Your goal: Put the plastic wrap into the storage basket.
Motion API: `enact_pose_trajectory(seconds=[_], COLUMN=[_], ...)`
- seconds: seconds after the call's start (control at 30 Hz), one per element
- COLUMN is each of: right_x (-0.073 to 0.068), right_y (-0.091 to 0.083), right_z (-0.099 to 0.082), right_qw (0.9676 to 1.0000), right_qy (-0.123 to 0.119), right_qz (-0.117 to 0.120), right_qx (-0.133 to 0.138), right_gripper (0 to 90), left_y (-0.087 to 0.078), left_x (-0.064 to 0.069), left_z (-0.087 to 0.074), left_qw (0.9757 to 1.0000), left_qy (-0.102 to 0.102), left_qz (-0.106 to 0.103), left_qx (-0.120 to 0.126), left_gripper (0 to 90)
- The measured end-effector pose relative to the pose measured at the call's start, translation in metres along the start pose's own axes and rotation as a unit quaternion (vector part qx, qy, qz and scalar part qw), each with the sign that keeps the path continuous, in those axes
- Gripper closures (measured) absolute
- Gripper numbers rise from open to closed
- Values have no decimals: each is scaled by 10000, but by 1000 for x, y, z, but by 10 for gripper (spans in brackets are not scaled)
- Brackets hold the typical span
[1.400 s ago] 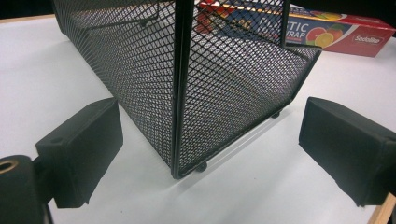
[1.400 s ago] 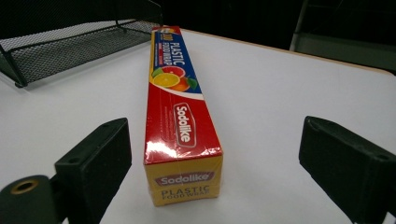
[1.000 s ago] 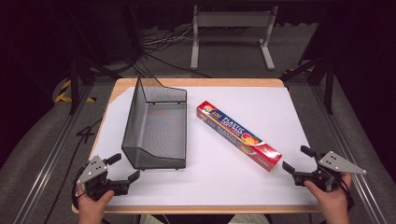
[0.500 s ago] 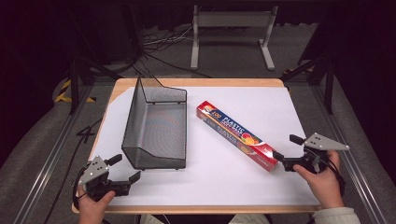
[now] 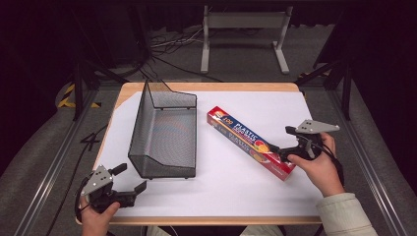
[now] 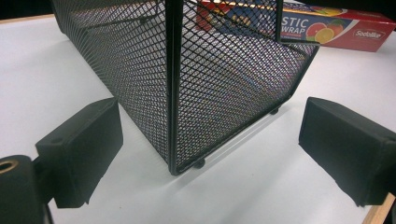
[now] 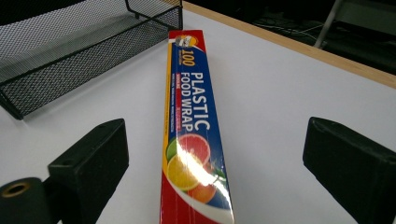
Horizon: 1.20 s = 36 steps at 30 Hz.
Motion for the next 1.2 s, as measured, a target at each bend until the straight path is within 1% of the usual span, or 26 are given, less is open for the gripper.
enact_pose_trajectory(seconds=[0.1, 0.3, 0.37, 0.4, 0.43, 0.47, 0.5, 0.57, 0.67, 0.7, 0.83, 0.9, 0.93, 0.97, 1.0, 1.03, 1.07, 1.13, 1.17, 1.2], right_x=[-1, -1, -2, -2, -3, -3, -4, -5, -6, -6, -7, -7, -8, -7, -7, -7, -7, -6, -4, -4], right_y=[8, 21, 25, 28, 30, 30, 35, 38, 47, 51, 62, 69, 71, 74, 76, 78, 80, 83, 85, 85], right_z=[9, 22, 26, 27, 28, 28, 30, 31, 30, 28, 23, 17, 15, 12, 10, 8, 6, 3, 2, 2], right_qw=[10000, 9998, 9997, 9997, 9996, 9996, 9992, 9990, 9980, 9973, 9946, 9921, 9913, 9898, 9892, 9878, 9865, 9856, 9852, 9852], right_qy=[-19, -179, -194, -178, -183, -183, -239, -254, -279, -260, -232, -194, -177, -215, -252, -272, -250, -262, -306, -306], right_qz=[65, -16, 0, 26, 44, 44, 134, 149, 169, 190, 287, 379, 383, 365, 334, 355, 341, 308, 285, 285], right_qx=[-37, -76, -112, -152, -213, -213, -291, -337, -547, -664, -972, -1180, -1248, -1362, -1405, -1495, -1580, -1642, -1665, -1665], right_gripper=[99, 105, 108, 117, 143, 143, 163, 165, 182, 182, 204, 210, 212, 211, 211, 215, 221, 219, 219, 219], left_y=[0, 1, 3, 3, 4, 4, 4, 4, 4, 4, 4, 4, 3, 3, 3, 3, 3, 3, 3, 3], left_x=[0, -1, -2, -2, -1, -1, -1, -1, -2, -2, -3, -3, -3, -3, -3, -3, -3, -2, -2, -2], left_z=[0, -1, -1, -1, 0, 0, 0, 0, 0, 0, -1, -1, -1, -1, -1, -1, -1, -1, -1, -1], left_qw=[10000, 10000, 10000, 10000, 10000, 10000, 10000, 10000, 10000, 10000, 10000, 10000, 10000, 10000, 10000, 10000, 10000, 10000, 10000, 10000], left_qy=[-5, 2, -27, -35, 5, 5, 35, 35, -5, -14, -14, -44, -22, -21, -21, -18, -14, -38, -30, -30], left_qz=[-7, -4, -2, 11, 24, 24, 20, 23, 38, 42, 36, 36, 47, 47, 49, 47, 47, 34, 29, 29], left_qx=[-3, 0, -12, -20, -21, -21, -24, -25, -11, -18, -22, -3, -11, -10, -9, -8, -8, 7, 17, 17], left_gripper=[70, 71, 72, 73, 73, 73, 73, 74, 74, 75, 75, 74, 75, 75, 75, 75, 75, 74, 75, 75])
Point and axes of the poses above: each handheld gripper's, and its own axes: y roughly forward along the jaws, z roughly out of its top, x roughly to its right, the point moved 5 cm from there along y, roughly forward along the jaws, and after that the axes turned 1 degree about -x, right-handed, at the moved point
